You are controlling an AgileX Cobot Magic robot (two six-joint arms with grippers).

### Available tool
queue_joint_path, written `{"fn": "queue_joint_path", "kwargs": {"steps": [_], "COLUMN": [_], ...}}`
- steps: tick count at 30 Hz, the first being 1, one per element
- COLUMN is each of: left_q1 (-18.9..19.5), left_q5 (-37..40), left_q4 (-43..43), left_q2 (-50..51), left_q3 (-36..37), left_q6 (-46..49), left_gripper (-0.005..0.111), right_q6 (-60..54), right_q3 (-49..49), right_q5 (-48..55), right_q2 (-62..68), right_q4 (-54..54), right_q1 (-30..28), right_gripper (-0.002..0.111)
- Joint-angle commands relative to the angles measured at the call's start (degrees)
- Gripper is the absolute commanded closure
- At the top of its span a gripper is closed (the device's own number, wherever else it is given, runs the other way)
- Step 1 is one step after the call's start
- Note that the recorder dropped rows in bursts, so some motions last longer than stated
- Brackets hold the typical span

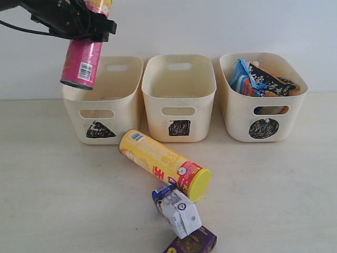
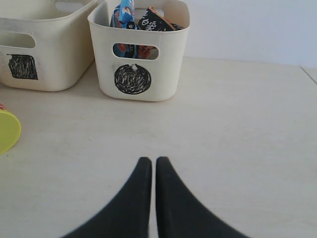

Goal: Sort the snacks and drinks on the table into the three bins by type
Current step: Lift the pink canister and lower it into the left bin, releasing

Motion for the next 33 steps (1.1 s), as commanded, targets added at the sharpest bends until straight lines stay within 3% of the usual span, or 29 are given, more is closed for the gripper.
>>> {"fn": "queue_joint_path", "kwargs": {"steps": [1,11,13,19,22,30,33], "left_q1": [0.51,1.07,1.2,1.34,1.34,1.34,1.34], "left_q5": [-1.0,-1.76,-1.6,-0.48,-0.4,1.06,3.14], "left_q4": [-0.87,-1.01,-1.01,-1.01,-1.01,-0.69,-0.58], "left_q2": [5.94,14.45,15.16,16.66,17.02,16.29,14.64], "left_q3": [-6.12,-12.55,-12.67,-12.91,-12.91,-12.91,-12.91], "left_q6": [-0.65,-0.65,-0.65,-0.65,-0.65,0.29,5.08], "left_gripper": [0.102,0.101,0.093,0.046,0.034,0.033,0.034], "right_q6": [-0.01,-0.01,-0.01,-0.01,-0.01,-0.01,-0.01], "right_q3": [0.28,0.28,0.28,0.28,0.28,0.28,0.28], "right_q5": [-0.45,-0.45,-0.45,-0.45,-0.45,-0.45,-0.45], "right_q2": [-0.35,-0.35,-0.35,-0.35,-0.35,-0.35,-0.35], "right_q4": [0.03,0.03,0.03,0.03,0.03,0.03,0.03], "right_q1": [-0.17,-0.17,-0.17,-0.17,-0.17,-0.17,-0.17], "right_gripper": [0.108,0.108,0.108,0.108,0.108,0.108,0.108]}}
